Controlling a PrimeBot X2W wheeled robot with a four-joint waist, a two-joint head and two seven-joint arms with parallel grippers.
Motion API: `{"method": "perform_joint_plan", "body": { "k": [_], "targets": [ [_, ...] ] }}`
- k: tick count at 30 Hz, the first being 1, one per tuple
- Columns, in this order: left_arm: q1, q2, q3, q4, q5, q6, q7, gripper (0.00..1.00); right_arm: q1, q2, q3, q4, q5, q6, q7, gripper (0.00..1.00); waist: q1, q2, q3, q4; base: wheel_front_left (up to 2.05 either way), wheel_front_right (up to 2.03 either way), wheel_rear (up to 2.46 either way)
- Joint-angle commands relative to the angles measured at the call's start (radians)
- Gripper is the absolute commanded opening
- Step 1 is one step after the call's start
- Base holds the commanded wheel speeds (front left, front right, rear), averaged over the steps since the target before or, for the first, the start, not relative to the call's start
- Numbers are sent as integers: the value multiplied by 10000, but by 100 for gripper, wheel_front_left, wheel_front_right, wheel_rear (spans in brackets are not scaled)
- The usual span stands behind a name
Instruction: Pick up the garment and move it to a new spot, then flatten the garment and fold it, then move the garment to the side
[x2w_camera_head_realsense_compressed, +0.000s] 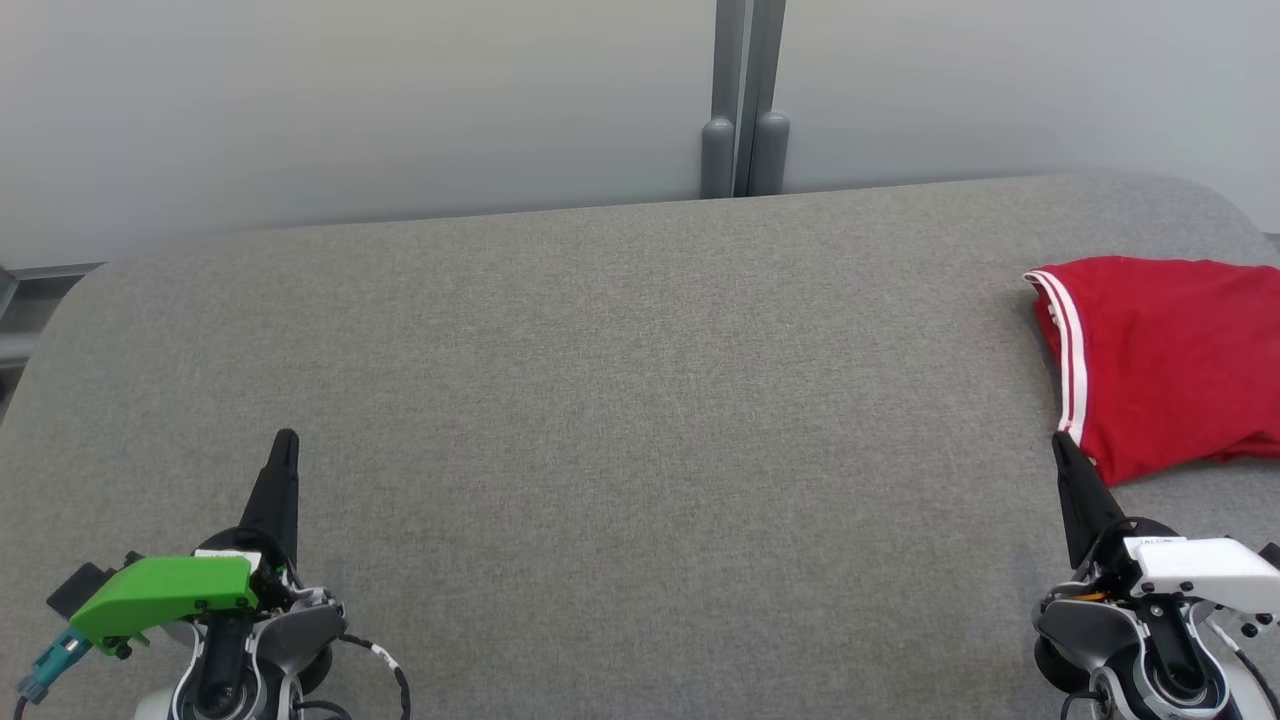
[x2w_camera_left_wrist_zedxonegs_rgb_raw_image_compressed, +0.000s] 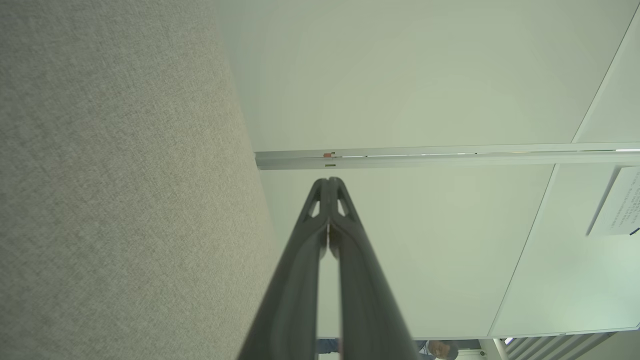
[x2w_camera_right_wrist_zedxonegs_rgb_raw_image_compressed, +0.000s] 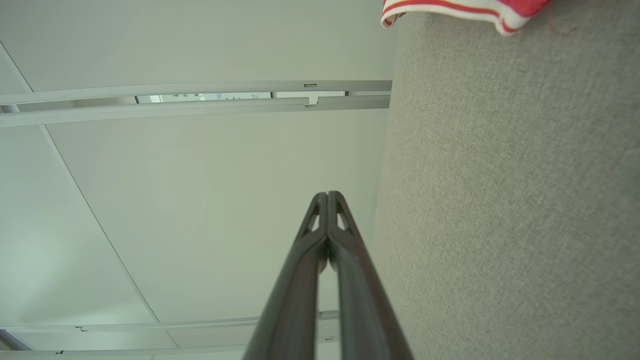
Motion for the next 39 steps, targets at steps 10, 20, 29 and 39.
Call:
{"method": "perform_joint_plan", "body": {
  "k": [10, 20, 29, 39],
  "targets": [
    [-117, 1, 32, -8, 15, -48, -6, 0, -61, -42, -12, -39, 46, 4, 29, 0, 0, 0, 0, 0, 0, 0, 0],
    [-117, 2, 32, -7, 15, -48, -7, 0, -61, -42, -11, -39, 46, 4, 29, 0, 0, 0, 0, 0, 0, 0, 0],
    [-117, 2, 31, -7, 15, -48, -7, 0, -61, -42, -11, -39, 46, 4, 29, 0, 0, 0, 0, 0, 0, 0, 0],
    [-117, 2, 31, -7, 15, -48, -7, 0, -61, -42, -11, -39, 46, 4, 29, 0, 0, 0, 0, 0, 0, 0, 0]
  ]
}}
